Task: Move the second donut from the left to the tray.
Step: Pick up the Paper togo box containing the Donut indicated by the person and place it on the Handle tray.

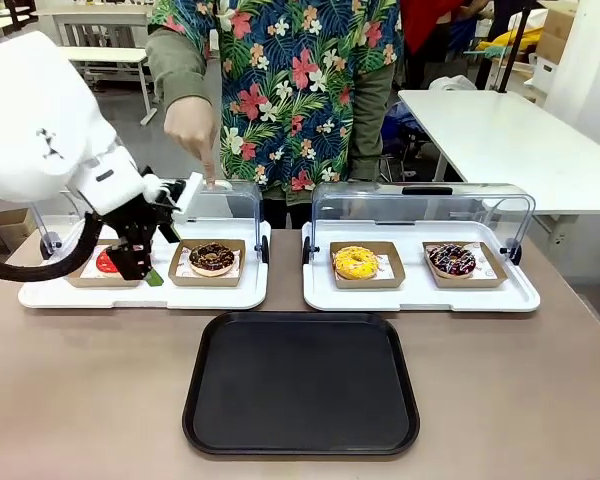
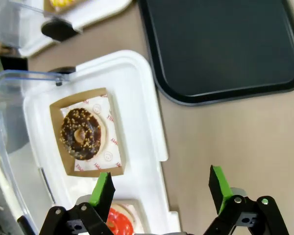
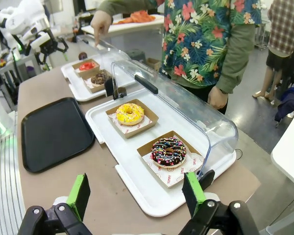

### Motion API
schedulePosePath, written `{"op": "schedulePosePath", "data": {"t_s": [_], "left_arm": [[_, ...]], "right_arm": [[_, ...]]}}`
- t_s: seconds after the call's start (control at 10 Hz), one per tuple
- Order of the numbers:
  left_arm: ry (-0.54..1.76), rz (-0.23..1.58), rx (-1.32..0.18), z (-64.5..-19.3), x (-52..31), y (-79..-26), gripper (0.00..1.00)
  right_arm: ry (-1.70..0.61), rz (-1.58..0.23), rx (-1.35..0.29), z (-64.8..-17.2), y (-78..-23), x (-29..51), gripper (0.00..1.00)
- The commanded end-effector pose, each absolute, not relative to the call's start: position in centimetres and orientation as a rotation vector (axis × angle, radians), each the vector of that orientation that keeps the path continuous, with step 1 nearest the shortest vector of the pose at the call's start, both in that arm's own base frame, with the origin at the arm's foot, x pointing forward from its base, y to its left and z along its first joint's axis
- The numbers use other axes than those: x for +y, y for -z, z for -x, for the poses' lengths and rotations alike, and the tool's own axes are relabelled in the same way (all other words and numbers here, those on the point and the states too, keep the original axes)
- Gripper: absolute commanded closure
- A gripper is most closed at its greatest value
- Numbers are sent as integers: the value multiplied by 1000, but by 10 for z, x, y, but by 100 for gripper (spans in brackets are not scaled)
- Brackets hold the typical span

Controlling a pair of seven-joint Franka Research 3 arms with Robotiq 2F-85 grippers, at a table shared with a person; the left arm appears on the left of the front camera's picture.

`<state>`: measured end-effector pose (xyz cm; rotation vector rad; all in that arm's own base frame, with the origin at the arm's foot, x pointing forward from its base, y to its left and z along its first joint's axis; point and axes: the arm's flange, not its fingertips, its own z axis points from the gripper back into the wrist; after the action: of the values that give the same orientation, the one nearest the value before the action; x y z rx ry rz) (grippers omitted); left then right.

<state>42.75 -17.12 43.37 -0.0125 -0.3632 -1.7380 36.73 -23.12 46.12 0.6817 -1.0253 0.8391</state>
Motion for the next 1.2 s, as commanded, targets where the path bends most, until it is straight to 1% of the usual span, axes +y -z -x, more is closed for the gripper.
{"op": "schedulePosePath", "data": {"t_s": [0.0,0.4,0.5,0.6,0.7,1.1], "left_arm": [[1746,55,-386,-421,-166,-443,0],[1746,55,-386,-421,-166,-443,0],[1737,29,-372,-425,-170,-442,0],[1733,42,-341,-433,-176,-434,0],[1708,11,-282,-447,-184,-425,0],[1666,-45,-248,-484,-182,-394,0]], "right_arm": [[-855,-679,-1065,-370,-463,-232,0],[-855,-679,-1065,-370,-463,-232,0],[-855,-679,-1065,-370,-463,-232,0],[-855,-679,-1065,-370,-463,-232,0],[-855,-679,-1065,-370,-463,-232,0],[-855,-679,-1065,-370,-463,-232,0]]}}
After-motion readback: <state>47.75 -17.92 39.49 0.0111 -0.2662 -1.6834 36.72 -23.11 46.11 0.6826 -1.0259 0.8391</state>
